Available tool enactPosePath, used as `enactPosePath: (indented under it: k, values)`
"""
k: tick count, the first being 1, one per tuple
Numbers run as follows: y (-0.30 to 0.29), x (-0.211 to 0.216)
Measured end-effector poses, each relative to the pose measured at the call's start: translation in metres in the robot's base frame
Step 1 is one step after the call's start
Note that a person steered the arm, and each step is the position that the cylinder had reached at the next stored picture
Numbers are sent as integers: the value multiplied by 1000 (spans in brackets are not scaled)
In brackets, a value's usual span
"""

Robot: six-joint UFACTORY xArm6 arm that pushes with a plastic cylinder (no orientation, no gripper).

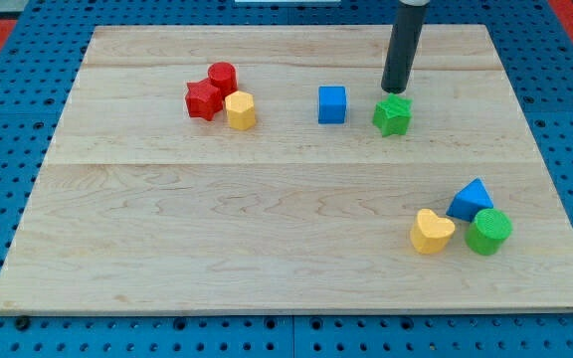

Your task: Place the green star vertically above the yellow heart

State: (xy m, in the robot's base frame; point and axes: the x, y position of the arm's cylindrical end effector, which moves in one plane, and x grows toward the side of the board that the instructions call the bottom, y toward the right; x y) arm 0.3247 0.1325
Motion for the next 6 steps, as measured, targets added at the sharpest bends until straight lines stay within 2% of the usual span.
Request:
enactPosePath:
  k: [4, 6]
  values:
    - [-9, 40]
    - [19, 69]
